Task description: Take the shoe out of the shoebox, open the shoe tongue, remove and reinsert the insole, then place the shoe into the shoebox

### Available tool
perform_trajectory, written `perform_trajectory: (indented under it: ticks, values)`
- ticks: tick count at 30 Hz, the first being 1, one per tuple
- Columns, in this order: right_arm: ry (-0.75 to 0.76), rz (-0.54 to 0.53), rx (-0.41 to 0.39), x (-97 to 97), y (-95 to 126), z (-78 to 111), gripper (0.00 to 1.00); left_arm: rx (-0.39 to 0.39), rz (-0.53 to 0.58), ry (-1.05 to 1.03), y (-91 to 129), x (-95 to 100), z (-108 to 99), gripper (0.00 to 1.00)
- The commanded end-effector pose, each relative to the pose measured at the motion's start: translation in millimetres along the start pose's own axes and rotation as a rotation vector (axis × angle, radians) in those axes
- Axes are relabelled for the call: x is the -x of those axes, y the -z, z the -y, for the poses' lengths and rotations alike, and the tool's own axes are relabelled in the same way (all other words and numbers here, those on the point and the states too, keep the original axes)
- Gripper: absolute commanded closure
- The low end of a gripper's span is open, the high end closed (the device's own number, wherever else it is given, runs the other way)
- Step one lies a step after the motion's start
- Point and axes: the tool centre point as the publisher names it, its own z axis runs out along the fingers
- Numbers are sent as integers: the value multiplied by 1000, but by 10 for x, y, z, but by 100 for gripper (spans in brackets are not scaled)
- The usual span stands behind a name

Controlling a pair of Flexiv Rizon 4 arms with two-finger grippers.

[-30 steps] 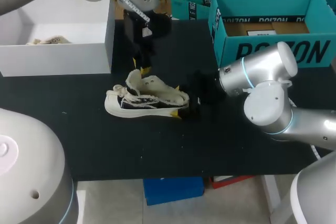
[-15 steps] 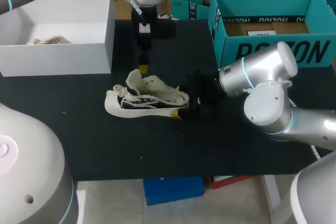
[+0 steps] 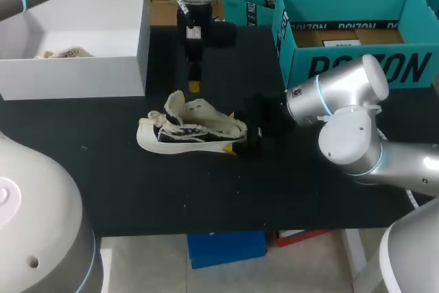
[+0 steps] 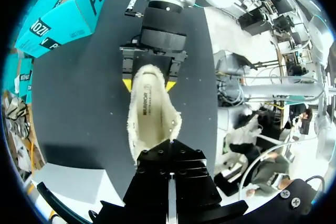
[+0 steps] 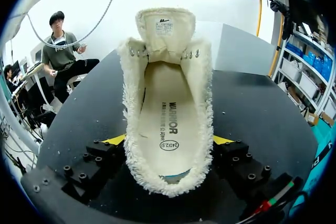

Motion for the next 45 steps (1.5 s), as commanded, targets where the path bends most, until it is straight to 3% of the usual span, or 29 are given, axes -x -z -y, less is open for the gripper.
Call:
perform_trajectory:
  ticks: [1,6,12,28,45]
  values:
    - [-1,0,-2,4,-5,-2,100,-58,82,-16,-139,-110,-41,100]
    - [-1,0,-2,4,-5,-2,100,-94,134,-43,-232,-87,-11,100]
    - [-1,0,-2,4,-5,-2,100,-122,107,-56,-414,-12,8,100]
    - [-1,0,-2,4,-5,-2,100,-122,107,-56,-414,-12,8,100]
    - [-1,0,-2,4,-5,-2,100,-160,122,-50,-834,167,48,100]
